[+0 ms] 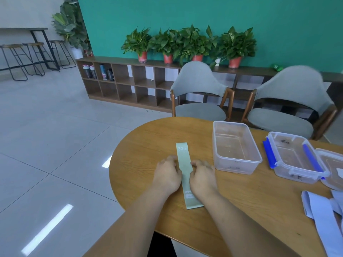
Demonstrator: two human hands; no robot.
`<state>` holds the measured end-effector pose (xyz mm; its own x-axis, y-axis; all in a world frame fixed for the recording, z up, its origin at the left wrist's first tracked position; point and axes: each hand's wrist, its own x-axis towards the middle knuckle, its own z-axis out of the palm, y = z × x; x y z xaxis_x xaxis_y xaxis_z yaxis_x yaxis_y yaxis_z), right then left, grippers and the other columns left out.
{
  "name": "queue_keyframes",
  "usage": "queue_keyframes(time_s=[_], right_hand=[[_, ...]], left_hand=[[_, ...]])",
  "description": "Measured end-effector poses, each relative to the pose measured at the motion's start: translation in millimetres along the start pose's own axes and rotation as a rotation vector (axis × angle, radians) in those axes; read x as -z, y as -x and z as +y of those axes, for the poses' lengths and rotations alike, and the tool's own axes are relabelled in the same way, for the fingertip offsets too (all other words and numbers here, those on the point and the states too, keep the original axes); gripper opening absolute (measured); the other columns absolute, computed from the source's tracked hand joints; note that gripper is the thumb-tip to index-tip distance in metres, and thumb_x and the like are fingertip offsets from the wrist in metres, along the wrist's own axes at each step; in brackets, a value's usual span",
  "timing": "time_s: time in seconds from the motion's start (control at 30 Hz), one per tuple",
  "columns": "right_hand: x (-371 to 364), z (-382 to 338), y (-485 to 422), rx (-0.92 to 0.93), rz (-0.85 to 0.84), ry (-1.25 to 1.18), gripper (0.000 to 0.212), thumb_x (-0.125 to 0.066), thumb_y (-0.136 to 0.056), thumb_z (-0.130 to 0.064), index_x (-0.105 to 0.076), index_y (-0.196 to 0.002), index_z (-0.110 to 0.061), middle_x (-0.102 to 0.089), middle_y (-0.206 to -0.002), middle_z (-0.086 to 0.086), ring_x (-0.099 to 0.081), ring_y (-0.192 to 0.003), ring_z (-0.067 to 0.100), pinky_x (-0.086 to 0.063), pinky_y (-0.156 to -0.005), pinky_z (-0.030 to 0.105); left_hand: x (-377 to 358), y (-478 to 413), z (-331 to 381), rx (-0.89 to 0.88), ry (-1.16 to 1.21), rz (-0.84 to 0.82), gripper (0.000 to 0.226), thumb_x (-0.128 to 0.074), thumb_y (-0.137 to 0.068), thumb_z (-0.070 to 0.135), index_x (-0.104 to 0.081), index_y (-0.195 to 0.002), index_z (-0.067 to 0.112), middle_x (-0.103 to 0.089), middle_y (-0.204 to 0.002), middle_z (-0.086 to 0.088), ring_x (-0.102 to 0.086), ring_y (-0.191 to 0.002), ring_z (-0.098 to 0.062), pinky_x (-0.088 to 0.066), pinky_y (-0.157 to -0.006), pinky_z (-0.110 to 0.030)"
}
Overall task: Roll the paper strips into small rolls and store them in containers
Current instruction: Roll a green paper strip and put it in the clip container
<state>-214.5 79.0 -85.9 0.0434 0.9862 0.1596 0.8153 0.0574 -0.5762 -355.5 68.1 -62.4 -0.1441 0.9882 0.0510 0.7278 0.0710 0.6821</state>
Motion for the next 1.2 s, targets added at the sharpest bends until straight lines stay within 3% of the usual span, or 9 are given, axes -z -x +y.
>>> queue_keyframes(time_s=[0.13,0.23,0.37,0.47,0.6,0.8,1.03,1.2], right_hand=[[9.7,10.8,9.5,0.119,-0.096,-0.024,0.048,-0.043,-0.101,-0.008,-0.056,-0.146,-0.018,-0.06,-0.144,0.001,-0.045,-0.135,0.026,-0.039,-0.111,0.03],[19.1,23.3,20.7,0.168,-0.079,-0.055,0.044,-0.049,-0.1,-0.012,-0.06,-0.141,-0.022,-0.063,-0.138,-0.002,-0.051,-0.13,0.025,-0.043,-0.109,0.031],[26.0,43.0,48.4,0.25,-0.014,-0.03,0.031,-0.058,-0.1,-0.022,-0.068,-0.129,-0.023,-0.067,-0.125,-0.006,-0.054,-0.118,0.022,-0.044,-0.1,0.029],[27.6,52.9,62.4,0.307,-0.048,-0.036,0.032,-0.058,-0.103,-0.029,-0.067,-0.133,-0.023,-0.063,-0.135,-0.01,-0.047,-0.129,0.015,-0.036,-0.106,0.021],[27.8,54.2,68.6,0.33,-0.04,-0.025,0.036,-0.054,-0.105,-0.037,-0.066,-0.136,-0.022,-0.06,-0.141,-0.012,-0.043,-0.137,0.01,-0.036,-0.113,0.024],[25.2,53.3,72.2,0.335,0.006,-0.038,0.037,-0.045,-0.108,-0.041,-0.068,-0.131,-0.024,-0.063,-0.136,-0.013,-0.045,-0.135,0.009,-0.041,-0.111,0.029],[26.2,53.5,74.4,0.357,0.03,-0.039,0.035,-0.046,-0.107,-0.044,-0.069,-0.128,-0.029,-0.063,-0.133,-0.016,-0.048,-0.13,0.007,-0.045,-0.108,0.03],[30.8,53.0,77.2,0.411,0.061,-0.072,0.026,-0.065,-0.095,-0.04,-0.071,-0.119,-0.033,-0.062,-0.124,-0.024,-0.05,-0.123,0.003,-0.048,-0.097,0.024]], left_hand=[[0.5,16.4,-5.0,-0.097,-0.042,-0.096,0.061,-0.056,-0.095,0.021,-0.043,-0.154,0.026,-0.062,-0.14,0.005,-0.046,-0.132,-0.024,-0.04,-0.113,-0.039],[1.5,34.2,-10.9,-0.18,-0.075,-0.073,0.06,-0.058,-0.099,0.031,-0.041,-0.156,0.027,-0.054,-0.148,0.006,-0.041,-0.136,-0.021,-0.035,-0.116,-0.037],[4.5,67.6,-21.0,-0.404,-0.165,-0.075,0.057,-0.053,-0.098,0.058,-0.048,-0.149,0.033,-0.05,-0.142,0.013,-0.043,-0.129,-0.013,-0.039,-0.11,-0.036],[6.1,83.2,-26.0,-0.519,-0.221,-0.094,0.059,-0.056,-0.092,0.067,-0.054,-0.143,0.037,-0.05,-0.137,0.021,-0.042,-0.127,-0.006,-0.041,-0.107,-0.037],[5.1,94.5,-26.4,-0.606,-0.169,-0.045,0.053,-0.068,-0.087,0.064,-0.065,-0.13,0.034,-0.054,-0.13,0.021,-0.047,-0.124,-0.006,-0.045,-0.104,-0.033],[-6.6,100.1,-27.5,-0.686,-0.184,0.032,0.015,-0.068,-0.094,0.042,-0.074,-0.101,0.03,-0.064,-0.109,0.019,-0.054,-0.107,-0.006,-0.052,-0.086,-0.036],[-3.7,82.1,-29.1,-0.61,-0.201,0.097,0.011,-0.063,-0.1,0.035,-0.072,-0.104,0.029,-0.065,-0.106,0.018,-0.055,-0.104,-0.009,-0.052,-0.086,-0.037],[-6.0,81.6,-37.0,-0.56,-0.033,0.105,0.01,-0.074,-0.095,0.032,-0.074,-0.103,0.026,-0.066,-0.104,0.019,-0.056,-0.103,-0.004,-0.049,-0.09,-0.028]])
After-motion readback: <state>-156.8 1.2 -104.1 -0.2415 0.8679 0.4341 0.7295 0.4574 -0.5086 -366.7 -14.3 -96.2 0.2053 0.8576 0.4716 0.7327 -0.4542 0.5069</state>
